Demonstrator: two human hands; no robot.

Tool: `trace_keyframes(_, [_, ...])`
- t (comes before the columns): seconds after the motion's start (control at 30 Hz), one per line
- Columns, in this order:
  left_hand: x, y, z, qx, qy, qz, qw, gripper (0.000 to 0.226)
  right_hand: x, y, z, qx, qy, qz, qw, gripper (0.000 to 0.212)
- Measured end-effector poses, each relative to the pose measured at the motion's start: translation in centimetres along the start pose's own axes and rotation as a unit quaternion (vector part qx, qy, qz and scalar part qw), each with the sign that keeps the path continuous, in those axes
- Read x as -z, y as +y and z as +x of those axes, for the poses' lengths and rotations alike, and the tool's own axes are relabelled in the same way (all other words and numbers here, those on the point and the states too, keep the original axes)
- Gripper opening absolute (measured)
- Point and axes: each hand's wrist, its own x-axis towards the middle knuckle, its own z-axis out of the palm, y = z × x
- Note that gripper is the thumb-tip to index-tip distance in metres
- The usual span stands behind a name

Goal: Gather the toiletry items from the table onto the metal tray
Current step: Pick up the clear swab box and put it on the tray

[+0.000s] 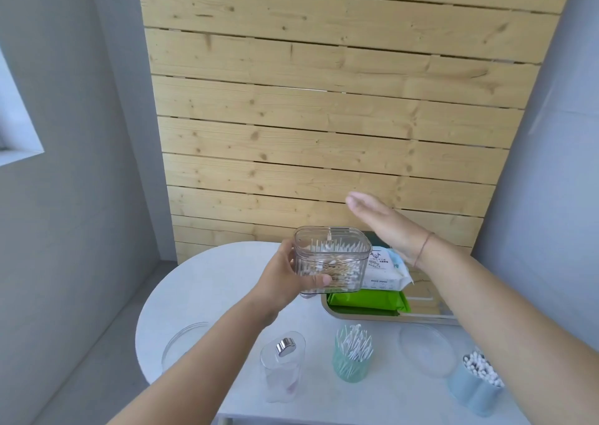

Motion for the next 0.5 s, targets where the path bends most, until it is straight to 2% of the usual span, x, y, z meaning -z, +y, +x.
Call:
trace_keyframes(0.03, [0.1,0.0,-0.1,0.003,0.001,-0.001,1.0,0.061,0.0,0.9,0.0,-0.075,-0.009,0.071,0.995,0.069])
trace_keyframes(0.1, [-0.1,0.0,-0.2,0.002,-0.006,0.008,1.0,0.06,-0.7,2.9,0.1,-0.194,-0.087,0.196,0.957,0.075])
trace_keyframes(0.17, [-0.4,0.2,-0.3,0.004,-0.029,0.011,0.999,0.062,-1.4,4.2,0.2,-0.237,-0.133,0.3,0.915,0.073])
trace_keyframes(0.23, [-0.3,0.7,-0.2,0.032,-0.075,-0.012,0.997,0.064,-1.6,4.7,0.2,-0.228,-0.107,0.321,0.913,0.06])
trace_keyframes(0.33, [0.0,1.7,0.4,0.169,-0.134,-0.114,0.97,0.061,-1.3,4.7,0.1,-0.194,-0.042,0.309,0.93,0.037])
trace_keyframes(0.4, [0.0,1.7,1.4,0.225,-0.114,-0.161,0.954,0.07,-1.2,4.8,0.2,-0.174,-0.019,0.291,0.941,0.035])
trace_keyframes(0.5, [-0.9,1.9,2.2,0.237,-0.061,-0.18,0.953,0.061,-1.3,5.2,0.3,-0.163,-0.004,0.271,0.949,0.037])
